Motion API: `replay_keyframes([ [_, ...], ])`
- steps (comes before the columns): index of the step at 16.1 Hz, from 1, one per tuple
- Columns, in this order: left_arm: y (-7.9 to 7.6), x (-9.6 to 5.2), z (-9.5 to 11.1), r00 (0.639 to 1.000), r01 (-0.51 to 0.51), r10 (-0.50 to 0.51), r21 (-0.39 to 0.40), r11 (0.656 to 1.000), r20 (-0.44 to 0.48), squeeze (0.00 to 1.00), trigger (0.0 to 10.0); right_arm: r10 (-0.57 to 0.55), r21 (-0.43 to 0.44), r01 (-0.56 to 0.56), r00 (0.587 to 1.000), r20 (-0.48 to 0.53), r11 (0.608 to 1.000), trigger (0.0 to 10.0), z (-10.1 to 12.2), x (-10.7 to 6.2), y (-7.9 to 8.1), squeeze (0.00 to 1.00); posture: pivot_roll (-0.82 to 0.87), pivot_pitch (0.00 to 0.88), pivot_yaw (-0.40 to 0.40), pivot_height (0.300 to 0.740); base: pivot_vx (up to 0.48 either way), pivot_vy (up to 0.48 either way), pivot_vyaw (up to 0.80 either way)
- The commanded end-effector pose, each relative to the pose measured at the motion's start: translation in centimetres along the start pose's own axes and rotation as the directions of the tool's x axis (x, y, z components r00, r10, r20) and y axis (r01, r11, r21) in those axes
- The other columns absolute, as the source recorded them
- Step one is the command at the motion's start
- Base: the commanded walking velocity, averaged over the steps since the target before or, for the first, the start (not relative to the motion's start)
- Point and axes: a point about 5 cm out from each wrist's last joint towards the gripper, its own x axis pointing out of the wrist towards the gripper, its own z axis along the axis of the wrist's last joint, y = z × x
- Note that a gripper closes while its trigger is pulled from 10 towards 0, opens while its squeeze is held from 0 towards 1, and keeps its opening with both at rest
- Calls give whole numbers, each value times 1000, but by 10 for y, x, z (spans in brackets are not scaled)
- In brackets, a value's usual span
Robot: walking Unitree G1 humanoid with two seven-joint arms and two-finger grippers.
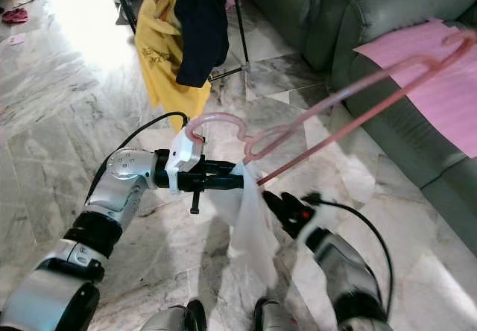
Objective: Hang hanger
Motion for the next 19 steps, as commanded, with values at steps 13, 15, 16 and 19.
replay_keyframes([
  [13,0,5,12,1000,-6,5,34,999,29,0,10000,39,17,-37,988,-148,999,10000,-44,-13,9,0,-174,214,78,740,0,0,0],
  [15,0,6,14,999,4,-5,33,999,37,0,10000,-16,-7,16,991,-135,1000,10000,-39,-11,4,0,-173,214,78,740,0,0,0],
  [16,-1,6,15,999,9,-11,35,999,41,0,10000,-46,-22,44,990,-135,999,10000,-36,-9,1,0,-173,214,78,740,0,0,0],
  [19,-7,10,21,997,35,-37,29,999,71,0,10000,-47,-34,42,989,-144,999,10000,-31,4,4,0,-168,220,76,740,0,0,0],
])
